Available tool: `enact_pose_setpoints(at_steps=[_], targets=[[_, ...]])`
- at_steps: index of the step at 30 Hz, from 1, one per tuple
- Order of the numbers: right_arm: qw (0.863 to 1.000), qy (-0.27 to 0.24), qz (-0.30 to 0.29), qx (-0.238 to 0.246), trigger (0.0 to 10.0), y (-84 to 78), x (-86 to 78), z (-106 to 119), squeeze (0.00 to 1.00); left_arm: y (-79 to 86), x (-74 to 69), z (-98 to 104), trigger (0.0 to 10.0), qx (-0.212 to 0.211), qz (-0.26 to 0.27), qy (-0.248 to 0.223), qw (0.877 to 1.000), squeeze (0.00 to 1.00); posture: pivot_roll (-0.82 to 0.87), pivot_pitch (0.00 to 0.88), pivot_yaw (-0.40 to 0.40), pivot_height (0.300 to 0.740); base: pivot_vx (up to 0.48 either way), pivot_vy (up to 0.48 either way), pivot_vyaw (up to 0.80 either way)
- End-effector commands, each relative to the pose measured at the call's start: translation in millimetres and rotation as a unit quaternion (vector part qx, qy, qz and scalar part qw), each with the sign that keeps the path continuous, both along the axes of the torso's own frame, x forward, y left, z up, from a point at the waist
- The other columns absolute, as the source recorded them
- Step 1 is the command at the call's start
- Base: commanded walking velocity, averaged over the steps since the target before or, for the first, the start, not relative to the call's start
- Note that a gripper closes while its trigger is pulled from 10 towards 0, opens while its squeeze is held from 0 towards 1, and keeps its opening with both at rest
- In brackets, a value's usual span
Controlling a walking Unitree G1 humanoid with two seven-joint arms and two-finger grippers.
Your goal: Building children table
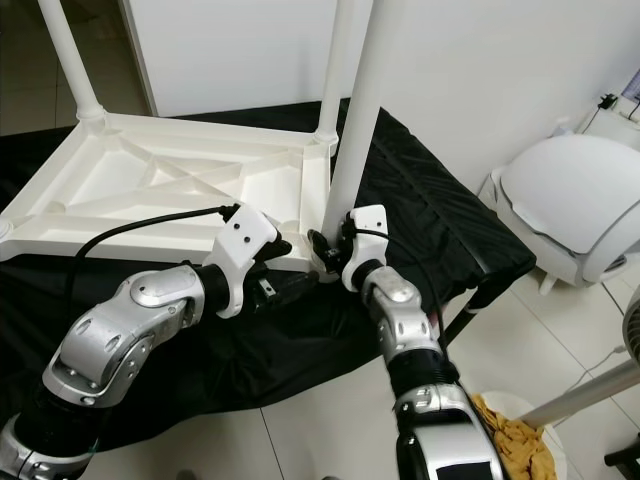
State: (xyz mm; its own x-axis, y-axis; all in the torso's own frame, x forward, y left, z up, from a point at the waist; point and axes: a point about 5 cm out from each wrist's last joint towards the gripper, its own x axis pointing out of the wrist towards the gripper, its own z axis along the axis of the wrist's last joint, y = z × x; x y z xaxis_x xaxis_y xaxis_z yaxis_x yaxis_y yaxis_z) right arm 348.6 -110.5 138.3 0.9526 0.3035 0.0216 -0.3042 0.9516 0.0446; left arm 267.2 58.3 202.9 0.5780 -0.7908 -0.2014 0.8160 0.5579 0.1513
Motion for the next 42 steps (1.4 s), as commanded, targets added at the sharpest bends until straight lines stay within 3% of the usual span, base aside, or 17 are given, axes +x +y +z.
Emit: enact_pose_setpoints(at_steps=[1, 3, 5, 14, 15, 20, 21, 26, 28, 33, 34, 42], targets=[[0.998, 0.027, -0.057, 0.015, 0.0, -1.5, -4.0, -8.4, 0.0, -3.5, -1.0, -0.4, 10.0, 0.002, -0.019, 0.005, 1.0, 0.0, -0.06, 0.021, -0.049, 0.74, 0.0, 0.0, 0.0], [0.997, 0.03, -0.073, 0.021, 0.0, 0.6, -5.7, -8.4, 0.0, -3.9, -0.8, -0.2, 10.0, 0.002, -0.019, 0.005, 1.0, 0.0, -0.06, 0.021, -0.049, 0.74, 0.0, 0.0, 0.0], [0.989, 0.036, -0.144, 0.025, 0.0, 3.5, -7.0, -8.3, 0.0, -6.3, 0.0, 0.3, 10.0, -0.001, -0.025, 0.005, 1.0, 0.0, -0.07, 0.017, -0.049, 0.74, 0.0, 0.0, 0.0], [0.983, 0.035, -0.176, 0.041, 0.0, 10.7, -8.4, -0.6, 0.0, -8.4, -0.3, -0.3, 10.0, -0.002, -0.028, 0.005, 1.0, 0.0, -0.07, 0.011, -0.054, 0.74, 0.0, 0.0, 0.0], [0.984, 0.026, -0.174, 0.034, 10.0, 10.5, -8.7, 2.6, 0.0, -8.5, -0.3, -0.5, 10.0, -0.002, -0.028, 0.005, 1.0, 0.0, -0.06, 0.009, -0.057, 0.74, 0.0, 0.0, 0.0], [0.991, 0.002, -0.129, 0.033, 10.0, 12.8, -11.8, 8.2, 0.0, -7.9, -0.5, -0.5, 10.0, -0.003, -0.026, 0.005, 1.0, 0.0, -0.06, 0.005, -0.058, 0.74, 0.0, 0.0, 0.0], [0.993, -0.001, -0.112, 0.04, 10.0, 12.2, -12.6, 8.9, 1.0, -7.8, -0.5, -0.4, 10.0, -0.004, -0.026, 0.005, 1.0, 0.0, -0.06, 0.003, -0.058, 0.74, 0.0, 0.0, 0.0], [0.995, -0.007, -0.089, 0.039, 10.0, 6.8, -11.6, 10.3, 1.0, -8.1, -0.7, -0.2, 10.0, -0.003, -0.027, 0.005, 1.0, 0.0, -0.06, 0.001, -0.058, 0.74, 0.0, 0.0, 0.0], [0.999, -0.01, -0.043, 0.019, 10.0, -14.1, -3.5, 12.1, 1.0, -8.4, -1.2, -0.1, 10.0, -0.003, -0.028, 0.005, 1.0, 0.0, -0.06, 0.002, -0.055, 0.74, 0.0, 0.0, 0.0], [1.0, -0.003, -0.014, 0.01, 10.0, -21.7, -0.9, 11.7, 1.0, -8.4, -1.4, -0.1, 10.0, -0.003, -0.029, 0.005, 1.0, 0.0, -0.06, 0.003, -0.054, 0.74, 0.0, 0.0, 0.0], [1.0, -0.002, 0.0, 0.004, 10.0, -25.9, 0.3, 11.9, 0.0, -8.3, -1.5, -0.2, 10.0, -0.003, -0.029, 0.005, 1.0, 0.0, -0.07, 0.003, -0.05, 0.74, 0.0, 0.0, 0.0], [0.993, -0.024, 0.103, -0.056, 10.0, -42.8, 5.5, 13.7, 0.0, -9.1, -0.9, 0.7, 10.0, -0.001, -0.033, 0.005, 0.999, 0.0, -0.07, 0.004, -0.038, 0.74, 0.0, 0.0, 0.0]])
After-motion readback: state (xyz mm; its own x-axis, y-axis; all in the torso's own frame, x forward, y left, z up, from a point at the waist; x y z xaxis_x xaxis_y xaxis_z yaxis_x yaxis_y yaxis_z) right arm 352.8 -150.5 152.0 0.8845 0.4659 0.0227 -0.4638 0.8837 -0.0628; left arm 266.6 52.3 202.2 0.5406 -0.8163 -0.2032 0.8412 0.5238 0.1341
